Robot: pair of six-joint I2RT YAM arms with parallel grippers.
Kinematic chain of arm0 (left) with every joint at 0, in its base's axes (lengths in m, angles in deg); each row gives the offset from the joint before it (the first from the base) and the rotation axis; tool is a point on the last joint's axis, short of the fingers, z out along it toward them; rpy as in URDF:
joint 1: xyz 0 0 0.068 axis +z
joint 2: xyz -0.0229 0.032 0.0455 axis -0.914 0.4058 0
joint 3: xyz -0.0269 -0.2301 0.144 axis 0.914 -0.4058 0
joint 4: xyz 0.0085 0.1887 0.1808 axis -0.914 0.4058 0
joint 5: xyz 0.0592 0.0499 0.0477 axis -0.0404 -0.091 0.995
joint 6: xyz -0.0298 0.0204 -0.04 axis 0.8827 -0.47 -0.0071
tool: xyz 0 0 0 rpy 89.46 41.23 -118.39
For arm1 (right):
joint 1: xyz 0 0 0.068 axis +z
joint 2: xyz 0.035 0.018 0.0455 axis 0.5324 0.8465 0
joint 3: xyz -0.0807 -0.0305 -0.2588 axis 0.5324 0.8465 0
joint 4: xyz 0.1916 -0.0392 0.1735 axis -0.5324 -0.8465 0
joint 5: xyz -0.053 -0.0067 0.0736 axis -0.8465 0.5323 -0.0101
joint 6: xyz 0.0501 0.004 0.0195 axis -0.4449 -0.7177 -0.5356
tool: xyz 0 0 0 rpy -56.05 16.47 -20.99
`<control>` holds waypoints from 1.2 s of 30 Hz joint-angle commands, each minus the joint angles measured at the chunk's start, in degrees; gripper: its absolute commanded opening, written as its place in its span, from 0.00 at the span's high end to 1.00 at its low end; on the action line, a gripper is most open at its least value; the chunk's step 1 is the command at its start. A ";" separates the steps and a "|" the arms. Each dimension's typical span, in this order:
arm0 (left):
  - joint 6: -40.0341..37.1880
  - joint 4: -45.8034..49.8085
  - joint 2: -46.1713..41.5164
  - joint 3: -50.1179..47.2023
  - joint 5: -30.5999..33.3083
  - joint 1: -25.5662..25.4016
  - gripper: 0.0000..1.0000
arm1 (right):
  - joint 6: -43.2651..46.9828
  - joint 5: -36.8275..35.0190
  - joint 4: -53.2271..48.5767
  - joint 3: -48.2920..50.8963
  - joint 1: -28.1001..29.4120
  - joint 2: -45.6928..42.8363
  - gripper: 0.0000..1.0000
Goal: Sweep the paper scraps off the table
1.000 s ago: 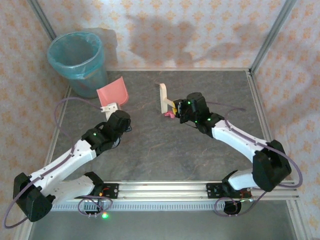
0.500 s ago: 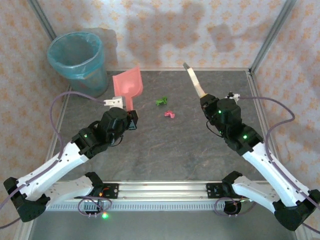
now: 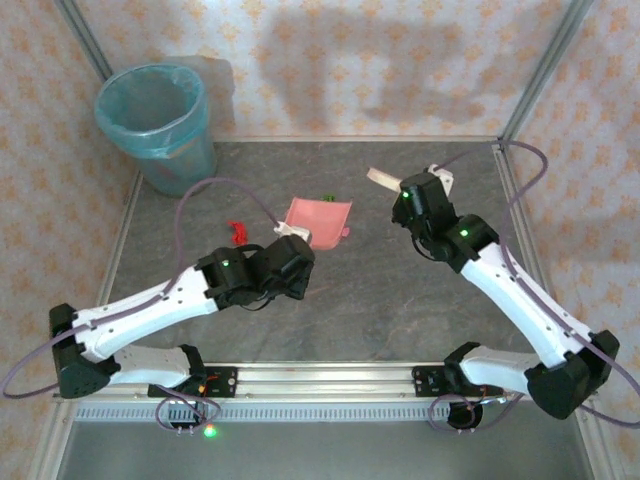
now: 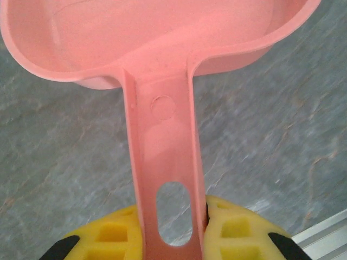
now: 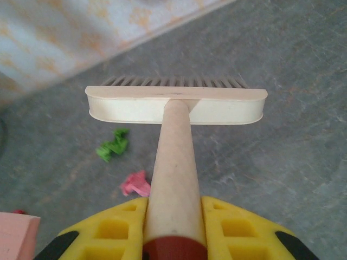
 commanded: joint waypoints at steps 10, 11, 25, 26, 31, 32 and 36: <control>-0.74 4.63 11.83 -5.11 -4.71 -1.45 1.00 | 7.38 5.51 -3.64 -4.58 0.01 13.44 1.00; -0.93 4.08 12.60 -5.39 -4.91 -1.45 1.00 | 7.65 5.51 -3.12 -4.42 0.01 13.80 1.00; -2.03 0.27 22.54 -4.50 -7.68 1.03 1.00 | 9.34 8.79 -1.28 -4.36 0.23 17.43 1.00; -2.09 -0.12 22.83 -4.39 -7.86 1.32 1.00 | 9.63 9.00 -1.09 -4.10 0.32 17.34 1.00; -2.70 -1.88 24.10 -4.49 -8.58 3.82 1.00 | 10.42 9.28 -0.21 -3.81 0.67 17.42 1.00; -2.71 -2.30 24.39 -4.43 -8.86 4.41 1.00 | 10.52 9.40 -0.29 -4.02 0.74 17.64 1.00; -4.37 -2.78 26.24 -3.04 -8.99 4.89 1.00 | 11.05 9.93 -1.20 -4.50 1.32 18.04 1.00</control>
